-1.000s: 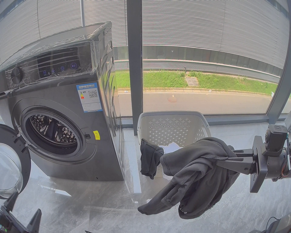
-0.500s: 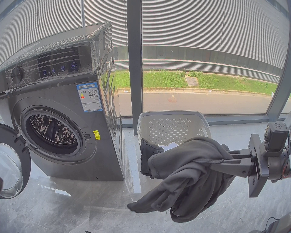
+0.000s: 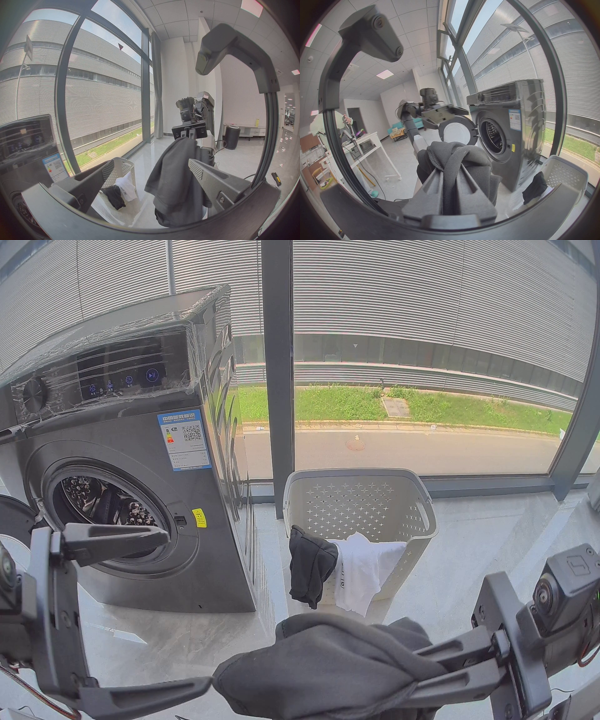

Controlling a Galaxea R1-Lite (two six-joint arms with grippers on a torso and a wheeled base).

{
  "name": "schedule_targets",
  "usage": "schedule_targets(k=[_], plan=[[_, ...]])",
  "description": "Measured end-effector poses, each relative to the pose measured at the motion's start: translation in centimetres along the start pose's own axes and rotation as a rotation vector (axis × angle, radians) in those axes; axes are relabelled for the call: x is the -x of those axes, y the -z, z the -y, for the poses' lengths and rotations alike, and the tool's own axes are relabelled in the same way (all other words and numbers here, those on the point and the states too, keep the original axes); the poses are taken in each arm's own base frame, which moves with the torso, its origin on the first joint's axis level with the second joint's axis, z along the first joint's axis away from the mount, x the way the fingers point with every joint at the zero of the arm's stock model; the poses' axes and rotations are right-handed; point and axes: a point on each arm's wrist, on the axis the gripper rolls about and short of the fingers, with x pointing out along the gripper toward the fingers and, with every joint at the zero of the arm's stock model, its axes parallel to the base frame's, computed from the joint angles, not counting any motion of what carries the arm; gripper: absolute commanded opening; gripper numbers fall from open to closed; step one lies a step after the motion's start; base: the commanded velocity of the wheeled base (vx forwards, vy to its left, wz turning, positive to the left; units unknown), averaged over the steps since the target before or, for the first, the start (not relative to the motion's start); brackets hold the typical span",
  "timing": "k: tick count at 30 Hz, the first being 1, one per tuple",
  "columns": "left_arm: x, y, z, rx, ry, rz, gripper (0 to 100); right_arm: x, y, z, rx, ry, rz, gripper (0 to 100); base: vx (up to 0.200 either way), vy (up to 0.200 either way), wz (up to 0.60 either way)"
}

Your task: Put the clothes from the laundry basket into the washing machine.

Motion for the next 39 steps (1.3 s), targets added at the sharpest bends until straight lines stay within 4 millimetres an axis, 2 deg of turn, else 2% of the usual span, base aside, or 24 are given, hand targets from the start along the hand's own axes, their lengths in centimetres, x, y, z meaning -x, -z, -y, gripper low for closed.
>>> schedule_targets(k=[5, 11, 39], plan=[[-1.8, 1.7, 0.0, 0.021, 0.101, -0.038, 100, -1.0, -0.2, -0.8, 0.008, -0.054, -0.008, 0, 0.0, 0.0, 0.0], [-2.2, 3.2, 0.3, 0.042, 0.146, -0.083, 100, -1.7, -0.6, -1.0, 0.014, -0.079, -0.006, 0, 0.0, 0.0, 0.0], [-2.8, 3.7, 1.5, 0.038, 0.229, -0.085, 100, -3.8, -1.6, -0.9, 0.021, -0.107, 0.001, 0, 0.0, 0.0, 0.0]])
